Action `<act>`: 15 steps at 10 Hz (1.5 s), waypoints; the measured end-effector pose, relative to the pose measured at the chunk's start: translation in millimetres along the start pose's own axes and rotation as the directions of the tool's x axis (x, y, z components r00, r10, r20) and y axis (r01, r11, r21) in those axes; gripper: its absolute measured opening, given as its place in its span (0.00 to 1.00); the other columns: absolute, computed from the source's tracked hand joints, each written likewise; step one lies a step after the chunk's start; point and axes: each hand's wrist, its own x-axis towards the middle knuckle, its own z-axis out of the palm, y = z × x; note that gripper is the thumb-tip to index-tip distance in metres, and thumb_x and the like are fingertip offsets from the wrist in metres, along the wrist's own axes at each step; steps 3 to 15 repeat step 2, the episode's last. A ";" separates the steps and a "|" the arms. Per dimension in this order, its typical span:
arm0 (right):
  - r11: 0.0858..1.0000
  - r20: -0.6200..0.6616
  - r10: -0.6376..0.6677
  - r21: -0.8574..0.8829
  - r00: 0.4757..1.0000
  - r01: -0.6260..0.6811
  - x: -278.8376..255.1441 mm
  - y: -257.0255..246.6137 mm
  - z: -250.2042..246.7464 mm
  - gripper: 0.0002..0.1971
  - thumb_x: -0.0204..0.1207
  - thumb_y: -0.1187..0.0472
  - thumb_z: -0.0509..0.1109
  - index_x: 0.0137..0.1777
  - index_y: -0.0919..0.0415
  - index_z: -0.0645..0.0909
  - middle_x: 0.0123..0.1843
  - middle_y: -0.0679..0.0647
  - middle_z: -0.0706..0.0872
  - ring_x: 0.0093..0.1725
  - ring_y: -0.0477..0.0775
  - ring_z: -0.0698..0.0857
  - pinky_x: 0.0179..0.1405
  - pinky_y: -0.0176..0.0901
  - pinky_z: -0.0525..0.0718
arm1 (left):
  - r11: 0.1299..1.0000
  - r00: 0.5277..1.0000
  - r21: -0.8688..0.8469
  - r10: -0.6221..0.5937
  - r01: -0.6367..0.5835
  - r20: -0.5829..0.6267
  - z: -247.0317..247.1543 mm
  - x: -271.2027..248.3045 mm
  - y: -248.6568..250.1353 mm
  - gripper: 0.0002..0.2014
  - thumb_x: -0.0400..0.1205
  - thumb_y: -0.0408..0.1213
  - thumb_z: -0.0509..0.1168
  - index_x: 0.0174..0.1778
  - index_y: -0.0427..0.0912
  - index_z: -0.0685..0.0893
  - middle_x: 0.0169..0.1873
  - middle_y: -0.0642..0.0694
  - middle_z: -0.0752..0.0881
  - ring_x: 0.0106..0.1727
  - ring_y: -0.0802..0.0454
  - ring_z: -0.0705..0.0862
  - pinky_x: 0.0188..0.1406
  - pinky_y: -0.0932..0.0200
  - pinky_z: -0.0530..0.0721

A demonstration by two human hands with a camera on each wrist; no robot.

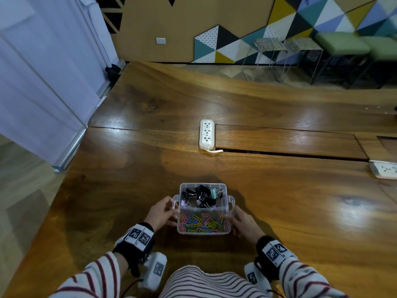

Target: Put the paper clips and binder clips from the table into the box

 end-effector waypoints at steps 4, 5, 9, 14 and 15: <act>0.997 -0.007 0.080 0.023 0.997 -0.080 -16.3 20.4 -15.4 0.10 0.82 0.52 0.56 0.49 0.58 0.72 0.35 0.51 0.80 0.31 0.46 0.78 0.30 0.33 0.77 | 0.988 0.996 0.145 -0.037 0.048 -0.075 -14.7 -6.2 -8.7 0.12 0.80 0.41 0.65 0.57 0.46 0.74 0.49 0.47 0.82 0.48 0.52 0.84 0.37 0.62 0.86; 0.997 -0.007 0.080 0.023 0.997 -0.080 -16.3 20.4 -15.4 0.10 0.82 0.52 0.56 0.49 0.58 0.72 0.35 0.51 0.80 0.31 0.46 0.78 0.30 0.33 0.77 | 0.988 0.996 0.145 -0.037 0.048 -0.075 -14.7 -6.2 -8.7 0.12 0.80 0.41 0.65 0.57 0.46 0.74 0.49 0.47 0.82 0.48 0.52 0.84 0.37 0.62 0.86; 0.997 -0.007 0.080 0.023 0.997 -0.080 -16.3 20.4 -15.4 0.10 0.82 0.52 0.56 0.49 0.58 0.72 0.35 0.51 0.80 0.31 0.46 0.78 0.30 0.33 0.77 | 0.988 0.996 0.145 -0.037 0.048 -0.075 -14.7 -6.2 -8.7 0.12 0.80 0.41 0.65 0.57 0.46 0.74 0.49 0.47 0.82 0.48 0.52 0.84 0.37 0.62 0.86; 0.997 -0.007 0.080 0.023 0.997 -0.080 -16.3 20.4 -15.4 0.10 0.82 0.52 0.56 0.49 0.58 0.72 0.35 0.51 0.80 0.31 0.46 0.78 0.30 0.33 0.77 | 0.988 0.996 0.145 -0.037 0.048 -0.075 -14.7 -6.2 -8.7 0.12 0.80 0.41 0.65 0.57 0.46 0.74 0.49 0.47 0.82 0.48 0.52 0.84 0.37 0.62 0.86; 0.997 -0.007 0.080 0.023 0.997 -0.080 -16.3 20.4 -15.4 0.10 0.82 0.52 0.56 0.49 0.58 0.72 0.35 0.51 0.80 0.31 0.46 0.78 0.30 0.33 0.77 | 0.988 0.996 0.145 -0.037 0.048 -0.075 -14.7 -6.2 -8.7 0.12 0.80 0.41 0.65 0.57 0.46 0.74 0.49 0.47 0.82 0.48 0.52 0.84 0.37 0.62 0.86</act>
